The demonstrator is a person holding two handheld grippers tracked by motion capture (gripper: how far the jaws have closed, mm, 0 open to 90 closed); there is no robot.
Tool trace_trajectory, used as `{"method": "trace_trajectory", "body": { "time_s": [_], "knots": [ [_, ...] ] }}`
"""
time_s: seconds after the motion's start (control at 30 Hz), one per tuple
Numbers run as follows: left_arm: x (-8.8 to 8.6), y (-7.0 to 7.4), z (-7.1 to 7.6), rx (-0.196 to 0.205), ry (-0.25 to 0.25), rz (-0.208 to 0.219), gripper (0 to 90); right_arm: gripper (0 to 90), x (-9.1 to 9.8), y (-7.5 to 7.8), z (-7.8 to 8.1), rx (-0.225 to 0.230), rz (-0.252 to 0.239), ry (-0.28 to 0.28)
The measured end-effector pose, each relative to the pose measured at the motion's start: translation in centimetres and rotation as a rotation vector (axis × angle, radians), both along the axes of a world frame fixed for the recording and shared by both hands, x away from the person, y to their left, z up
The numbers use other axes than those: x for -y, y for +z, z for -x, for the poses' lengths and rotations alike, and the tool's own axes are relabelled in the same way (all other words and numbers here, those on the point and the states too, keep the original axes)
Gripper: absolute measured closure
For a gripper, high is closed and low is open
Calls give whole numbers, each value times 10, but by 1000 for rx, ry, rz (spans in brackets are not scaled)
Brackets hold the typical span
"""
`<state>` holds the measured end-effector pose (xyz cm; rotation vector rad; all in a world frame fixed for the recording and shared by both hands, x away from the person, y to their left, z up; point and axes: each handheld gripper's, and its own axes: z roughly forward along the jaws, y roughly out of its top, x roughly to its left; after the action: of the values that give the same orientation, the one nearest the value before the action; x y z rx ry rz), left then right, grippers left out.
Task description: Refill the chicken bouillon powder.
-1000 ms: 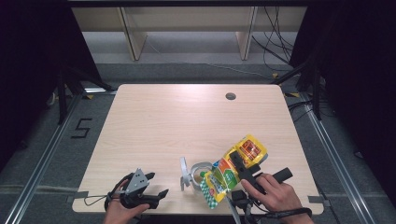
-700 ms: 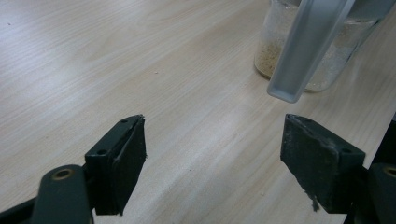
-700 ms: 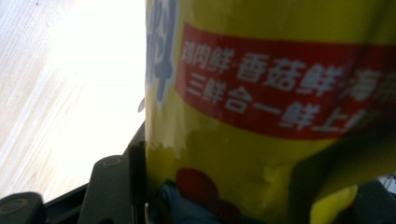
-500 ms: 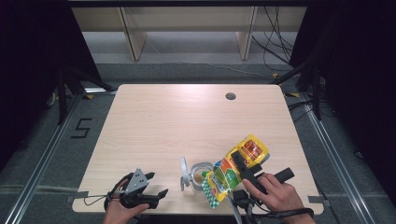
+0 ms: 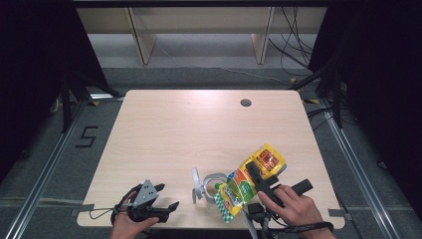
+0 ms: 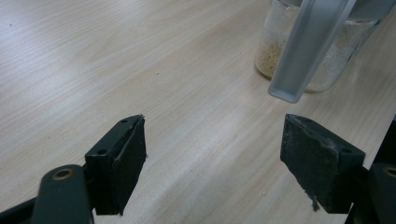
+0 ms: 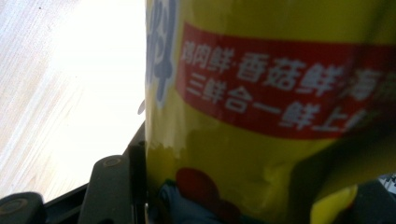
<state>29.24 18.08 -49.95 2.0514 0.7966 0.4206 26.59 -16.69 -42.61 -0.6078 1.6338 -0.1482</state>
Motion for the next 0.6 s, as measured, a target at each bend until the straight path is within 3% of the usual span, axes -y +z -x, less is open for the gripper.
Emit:
{"method": "trace_trajectory", "body": {
  "time_s": [0.07,0.17,0.23,0.3,0.6],
  "knots": [
    [0,0,0,1,1,3,224,435,0,1,-1,2,21,16],
    [-1,0,0,-14,5,-18,224,435,-1,0,-1,0,3,5],
    [0,0,0,-13,12,6,224,435,-1,0,-1,3,11,9],
    [-1,0,0,-20,4,-10,223,435,-3,-1,-1,0,25,20],
    [-1,0,-1,1,0,-5,224,435,-3,1,0,12,21,24]
  ]
}}
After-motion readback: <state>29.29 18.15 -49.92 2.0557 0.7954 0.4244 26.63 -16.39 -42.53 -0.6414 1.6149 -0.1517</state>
